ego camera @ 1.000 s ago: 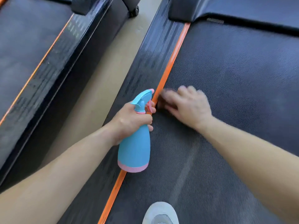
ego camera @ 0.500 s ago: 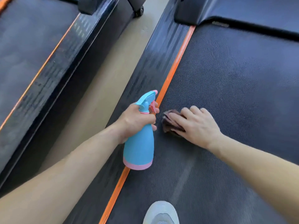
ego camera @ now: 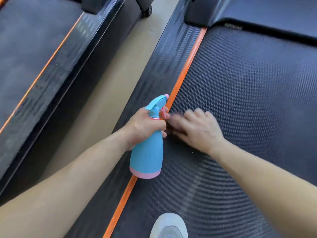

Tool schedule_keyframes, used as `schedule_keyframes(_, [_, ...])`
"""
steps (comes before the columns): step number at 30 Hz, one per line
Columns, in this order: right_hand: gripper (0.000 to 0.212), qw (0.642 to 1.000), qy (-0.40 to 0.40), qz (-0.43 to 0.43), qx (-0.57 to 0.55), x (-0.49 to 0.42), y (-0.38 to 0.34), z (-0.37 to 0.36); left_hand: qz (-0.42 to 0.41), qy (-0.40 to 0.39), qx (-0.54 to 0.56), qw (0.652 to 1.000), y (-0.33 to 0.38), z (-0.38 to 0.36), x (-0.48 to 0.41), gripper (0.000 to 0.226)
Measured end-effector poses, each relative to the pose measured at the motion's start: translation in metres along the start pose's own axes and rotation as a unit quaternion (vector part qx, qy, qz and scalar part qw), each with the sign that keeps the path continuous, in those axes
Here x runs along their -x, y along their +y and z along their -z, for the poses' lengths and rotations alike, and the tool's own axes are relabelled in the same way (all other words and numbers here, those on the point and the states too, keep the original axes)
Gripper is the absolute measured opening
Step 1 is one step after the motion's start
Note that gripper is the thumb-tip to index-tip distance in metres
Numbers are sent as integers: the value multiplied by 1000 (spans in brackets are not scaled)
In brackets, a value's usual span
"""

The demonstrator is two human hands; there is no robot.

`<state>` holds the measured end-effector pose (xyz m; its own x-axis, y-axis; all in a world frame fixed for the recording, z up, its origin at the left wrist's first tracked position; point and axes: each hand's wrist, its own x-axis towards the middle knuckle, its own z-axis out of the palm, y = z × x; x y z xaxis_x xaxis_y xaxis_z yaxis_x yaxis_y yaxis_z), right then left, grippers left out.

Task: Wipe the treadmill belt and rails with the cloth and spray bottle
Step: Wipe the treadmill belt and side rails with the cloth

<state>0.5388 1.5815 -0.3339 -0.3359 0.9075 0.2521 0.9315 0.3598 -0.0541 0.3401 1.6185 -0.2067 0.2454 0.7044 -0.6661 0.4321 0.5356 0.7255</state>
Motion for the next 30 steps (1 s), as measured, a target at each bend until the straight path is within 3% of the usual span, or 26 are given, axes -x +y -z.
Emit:
schedule_keyframes(2, [42,991,15,-136,14,-26,9,-3,2,-6,3,1000,-2,0,4,49])
schedule_keyframes(5, [42,975,14,-218,38,-21,-13,-6,-2,-9,-6,1000,-1,3,9,56])
schedule_keyframes(7, [47,982,0,-191,14,7,-38,3,-7,-3,-8,1000,2,5,12,59])
schedule_keyframes(10, [54,998,-24,-56,-16,62,-65,12,-8,7,7,1000,5,8,13,50])
schedule_keyframes(12, [52,997,-35,57,-30,63,-39,15,3,11,27,1000,3,8,14,42])
schedule_keyframes(13, [48,997,-33,71,-26,49,-16,13,6,11,30,999,1,8,15,42])
schedule_keyframes(14, [44,999,-14,40,-16,32,8,9,6,7,24,1000,-1,8,17,44])
schedule_keyframes(17, [48,986,18,-165,24,-15,72,9,6,-1,11,1000,-12,9,25,49])
schedule_keyframes(20, [51,969,12,-243,39,2,48,9,5,1,-7,1000,-18,14,32,44])
schedule_keyframes(22, [45,975,7,-221,23,46,-3,17,8,9,-3,1000,-18,16,32,44])
schedule_keyframes(24, [46,996,-15,-85,-12,94,-44,23,8,14,-6,1000,-20,13,31,44])
schedule_keyframes(26, [50,997,-44,49,-33,100,-30,25,8,15,-15,1000,-22,10,30,44])
schedule_keyframes(28, [50,998,-46,32,-21,70,9,18,10,8,-20,1000,-24,6,29,42])
schedule_keyframes(30, [49,995,-13,-99,23,32,44,12,6,-3,-25,1000,-25,4,31,39])
